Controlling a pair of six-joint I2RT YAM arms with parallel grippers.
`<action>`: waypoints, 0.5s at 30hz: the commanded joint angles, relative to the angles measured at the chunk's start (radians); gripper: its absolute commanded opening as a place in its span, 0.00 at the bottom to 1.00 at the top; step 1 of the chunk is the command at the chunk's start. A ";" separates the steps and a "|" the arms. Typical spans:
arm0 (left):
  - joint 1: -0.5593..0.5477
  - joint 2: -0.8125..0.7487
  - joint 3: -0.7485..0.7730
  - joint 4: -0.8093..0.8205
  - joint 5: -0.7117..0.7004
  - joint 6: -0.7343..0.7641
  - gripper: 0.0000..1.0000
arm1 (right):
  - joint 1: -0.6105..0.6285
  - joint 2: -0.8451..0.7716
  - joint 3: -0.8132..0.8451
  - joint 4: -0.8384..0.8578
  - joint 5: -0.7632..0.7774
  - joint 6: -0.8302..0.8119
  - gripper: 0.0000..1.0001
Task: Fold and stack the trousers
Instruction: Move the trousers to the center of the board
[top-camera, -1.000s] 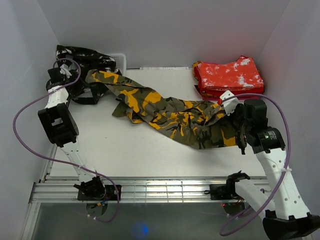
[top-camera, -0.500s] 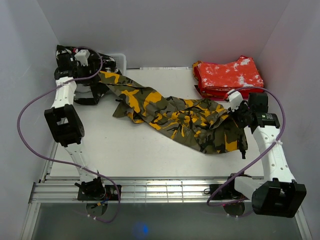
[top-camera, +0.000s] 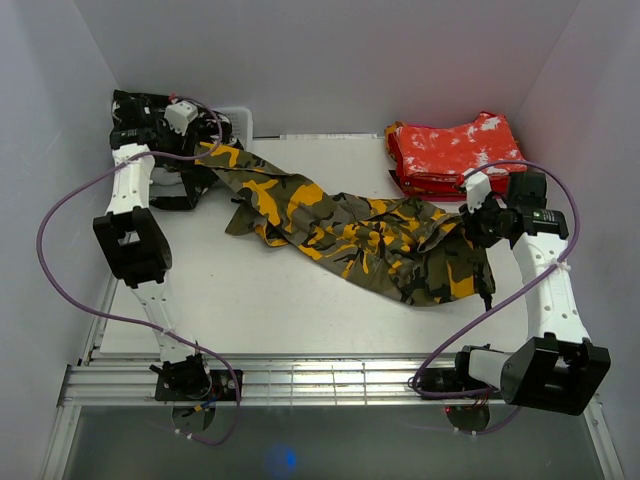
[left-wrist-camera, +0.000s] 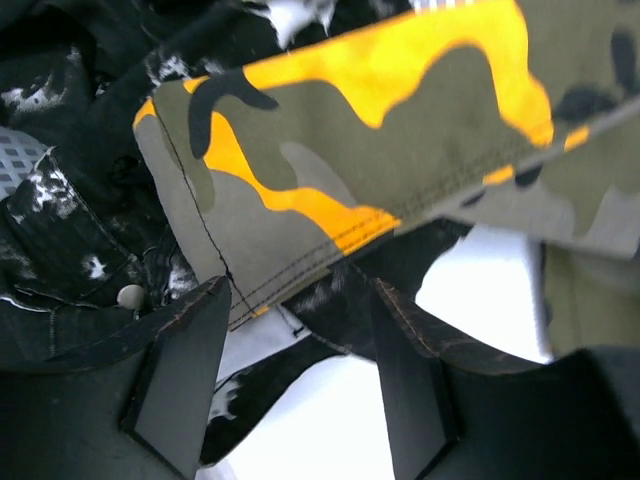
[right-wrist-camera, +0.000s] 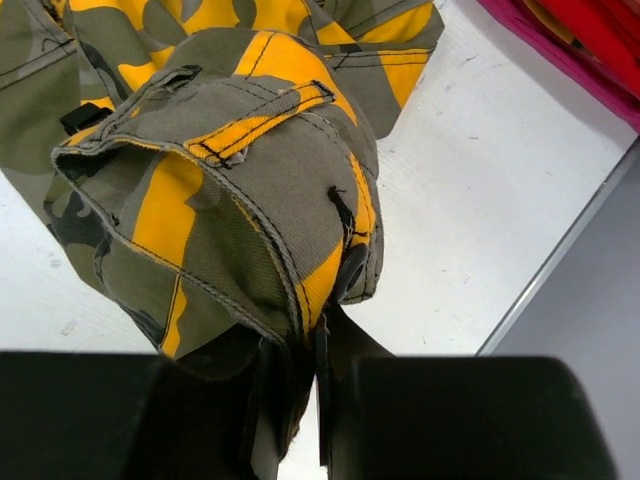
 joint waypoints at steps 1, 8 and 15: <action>-0.007 -0.004 0.048 -0.119 -0.021 0.232 0.68 | -0.007 0.017 0.054 -0.034 -0.087 -0.008 0.18; -0.018 0.032 0.051 -0.116 -0.087 0.298 0.67 | -0.008 0.046 0.060 -0.036 -0.101 0.004 0.19; -0.038 0.072 0.060 -0.009 -0.144 0.284 0.65 | -0.013 0.061 0.085 -0.044 -0.082 -0.004 0.19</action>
